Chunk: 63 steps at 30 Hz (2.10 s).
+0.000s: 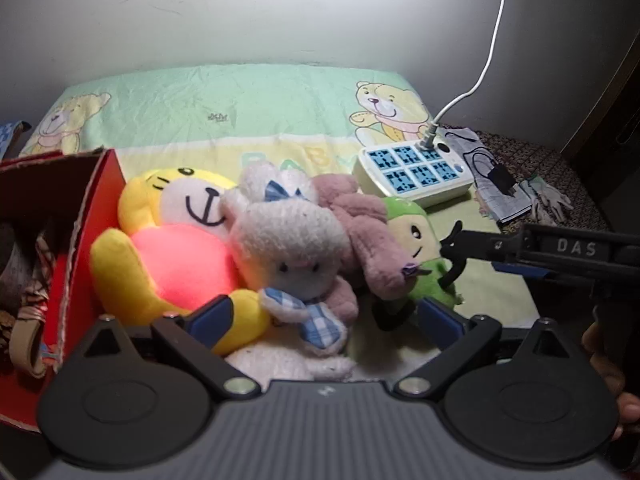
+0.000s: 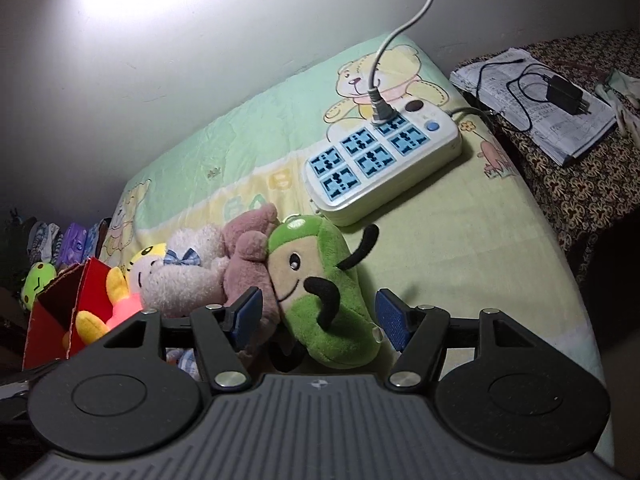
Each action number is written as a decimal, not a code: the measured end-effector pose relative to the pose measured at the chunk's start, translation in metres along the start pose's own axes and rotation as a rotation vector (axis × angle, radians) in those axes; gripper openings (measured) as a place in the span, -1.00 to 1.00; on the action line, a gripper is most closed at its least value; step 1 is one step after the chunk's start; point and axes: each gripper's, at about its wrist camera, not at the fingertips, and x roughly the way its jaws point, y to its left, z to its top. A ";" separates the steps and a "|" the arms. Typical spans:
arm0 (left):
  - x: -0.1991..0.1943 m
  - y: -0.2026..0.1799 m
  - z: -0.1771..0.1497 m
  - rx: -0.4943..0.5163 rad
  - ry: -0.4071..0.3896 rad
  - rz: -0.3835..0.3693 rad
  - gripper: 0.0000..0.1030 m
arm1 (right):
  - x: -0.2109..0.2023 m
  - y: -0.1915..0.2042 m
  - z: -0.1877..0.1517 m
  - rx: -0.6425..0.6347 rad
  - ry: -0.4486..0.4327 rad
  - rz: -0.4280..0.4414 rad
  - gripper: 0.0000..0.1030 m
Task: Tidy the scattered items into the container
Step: 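Grasp the white bear with blue bow using the right tool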
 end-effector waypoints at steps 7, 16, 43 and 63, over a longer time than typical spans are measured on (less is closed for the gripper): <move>0.013 0.011 -0.001 -0.016 0.035 0.001 0.60 | 0.023 0.035 0.014 -0.111 0.081 0.210 0.28; 0.030 0.006 0.003 -0.022 0.001 0.038 0.65 | 0.069 0.066 0.011 -0.176 0.209 0.270 0.36; 0.030 -0.021 0.003 0.052 0.006 -0.056 0.23 | 0.056 0.031 0.011 -0.053 0.267 0.353 0.06; -0.033 -0.045 -0.010 0.115 -0.121 -0.146 0.24 | -0.025 0.050 -0.015 -0.092 0.095 0.298 0.06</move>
